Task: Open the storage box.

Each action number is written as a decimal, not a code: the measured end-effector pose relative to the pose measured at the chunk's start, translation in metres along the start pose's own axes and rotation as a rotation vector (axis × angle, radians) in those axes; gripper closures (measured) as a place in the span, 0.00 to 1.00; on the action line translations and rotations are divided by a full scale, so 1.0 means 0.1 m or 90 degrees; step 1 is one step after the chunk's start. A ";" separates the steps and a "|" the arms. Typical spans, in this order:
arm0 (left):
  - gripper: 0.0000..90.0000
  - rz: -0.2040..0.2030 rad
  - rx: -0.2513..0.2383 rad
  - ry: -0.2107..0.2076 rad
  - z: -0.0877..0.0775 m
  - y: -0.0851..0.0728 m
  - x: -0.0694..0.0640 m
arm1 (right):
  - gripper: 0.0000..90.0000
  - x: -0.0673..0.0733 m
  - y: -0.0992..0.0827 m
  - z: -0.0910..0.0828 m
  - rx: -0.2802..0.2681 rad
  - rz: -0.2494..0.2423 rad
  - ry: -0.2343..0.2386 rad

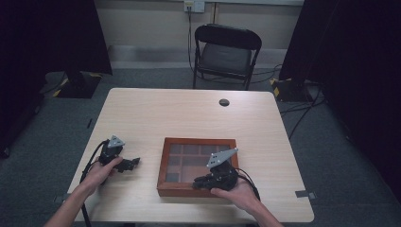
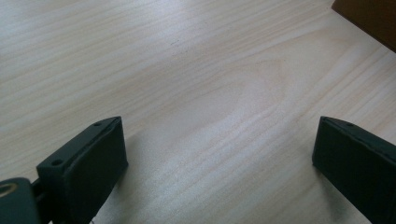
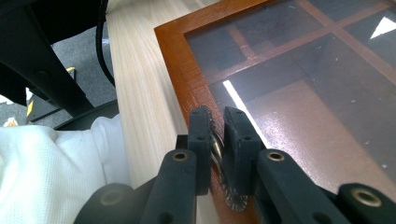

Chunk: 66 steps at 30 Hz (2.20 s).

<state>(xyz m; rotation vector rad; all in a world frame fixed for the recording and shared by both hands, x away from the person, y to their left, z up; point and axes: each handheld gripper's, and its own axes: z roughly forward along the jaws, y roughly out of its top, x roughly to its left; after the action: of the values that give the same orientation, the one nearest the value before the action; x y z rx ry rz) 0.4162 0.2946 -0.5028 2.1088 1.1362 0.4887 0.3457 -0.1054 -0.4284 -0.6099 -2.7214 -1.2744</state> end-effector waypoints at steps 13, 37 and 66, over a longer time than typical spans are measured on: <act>0.02 -0.001 0.000 0.002 0.00 0.00 0.00 | 0.91 -0.01 0.11 -0.14 -0.025 0.018 0.013; 0.02 -0.002 0.001 0.003 0.00 0.00 0.00 | 0.91 -0.05 0.29 -0.29 -0.048 0.038 0.022; 0.02 -0.002 0.001 0.003 0.00 0.00 0.00 | 0.90 -0.10 0.48 -0.44 -0.065 0.061 0.020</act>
<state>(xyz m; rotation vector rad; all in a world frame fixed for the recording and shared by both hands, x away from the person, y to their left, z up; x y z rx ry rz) 0.4158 0.2945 -0.5026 2.1081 1.1421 0.4921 0.3693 -0.1137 -0.3675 -0.7140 -2.5820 -1.3931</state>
